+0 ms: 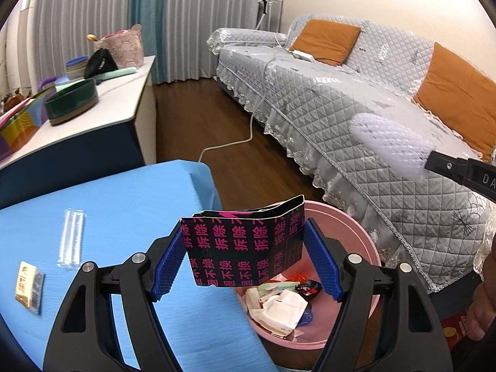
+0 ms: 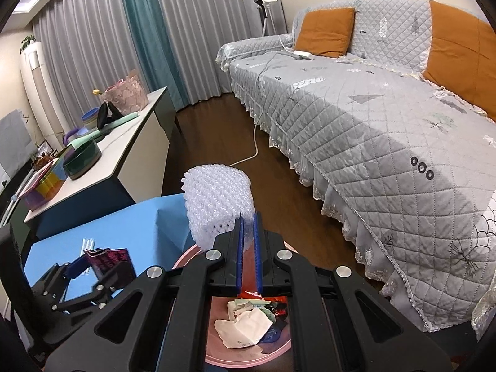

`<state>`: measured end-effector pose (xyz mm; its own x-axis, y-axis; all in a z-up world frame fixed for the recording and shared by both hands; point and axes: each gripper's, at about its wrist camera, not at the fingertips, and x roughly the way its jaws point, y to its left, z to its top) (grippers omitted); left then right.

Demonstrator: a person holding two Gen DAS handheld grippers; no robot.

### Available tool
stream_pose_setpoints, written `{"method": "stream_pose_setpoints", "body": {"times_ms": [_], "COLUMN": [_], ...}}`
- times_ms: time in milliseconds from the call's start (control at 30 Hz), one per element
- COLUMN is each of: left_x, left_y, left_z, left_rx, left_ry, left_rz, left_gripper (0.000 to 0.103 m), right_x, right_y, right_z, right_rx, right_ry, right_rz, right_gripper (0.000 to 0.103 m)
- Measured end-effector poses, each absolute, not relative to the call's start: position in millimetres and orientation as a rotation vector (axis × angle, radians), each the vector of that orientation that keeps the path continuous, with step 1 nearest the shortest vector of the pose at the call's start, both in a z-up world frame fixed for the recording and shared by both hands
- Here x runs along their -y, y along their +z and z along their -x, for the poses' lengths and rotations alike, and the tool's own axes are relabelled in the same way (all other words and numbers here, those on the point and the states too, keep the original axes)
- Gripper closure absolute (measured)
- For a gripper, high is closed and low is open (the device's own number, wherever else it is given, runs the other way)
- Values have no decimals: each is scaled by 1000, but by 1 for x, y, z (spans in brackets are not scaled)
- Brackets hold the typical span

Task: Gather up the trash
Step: 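Open the left tool dropping the card while the right tool releases the sleeve into the bucket, then move both open tools back to the tissue pack and straws on the table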

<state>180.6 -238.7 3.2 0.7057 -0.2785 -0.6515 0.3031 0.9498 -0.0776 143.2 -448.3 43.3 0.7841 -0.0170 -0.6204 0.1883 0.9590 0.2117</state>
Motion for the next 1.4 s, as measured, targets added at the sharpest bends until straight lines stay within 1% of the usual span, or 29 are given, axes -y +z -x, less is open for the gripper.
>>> {"method": "stream_pose_setpoints", "body": {"times_ms": [133,267,367,400,433,467,500,967,1200,1400], "left_x": [250,258,263,263,262,262,260,209,153,89], "left_y": [-3,-8,-13,-15,-16,-17,-17,2,18,27], "left_z": [-183,-186,-189,-190,-190,-189,-189,-175,-163,-155], "left_rx": [-733,-759,-791,-796,-798,-799,-800,-758,-720,-688], "left_ry": [-341,-364,-383,-385,-386,-385,-385,-336,-274,-192], "left_rz": [-42,-42,-42,-42,-41,-40,-38,-1,26,26], "left_gripper": [31,29,27,27,27,27,27,27,27,27], "right_x": [447,447,447,447,447,447,447,425,389,346], "right_y": [41,38,37,36,35,35,36,50,57,61], "right_z": [-146,-148,-150,-151,-152,-152,-151,-150,-153,-159], "right_rx": [-671,-680,-685,-690,-694,-693,-690,-626,-593,-587], "right_ry": [-110,-113,-119,-121,-122,-127,-132,-108,-46,20], "right_rz": [-265,-265,-265,-265,-268,-271,-272,-273,-266,-246], "right_gripper": [97,97,93,88,74,67,57,57,57,57]}}
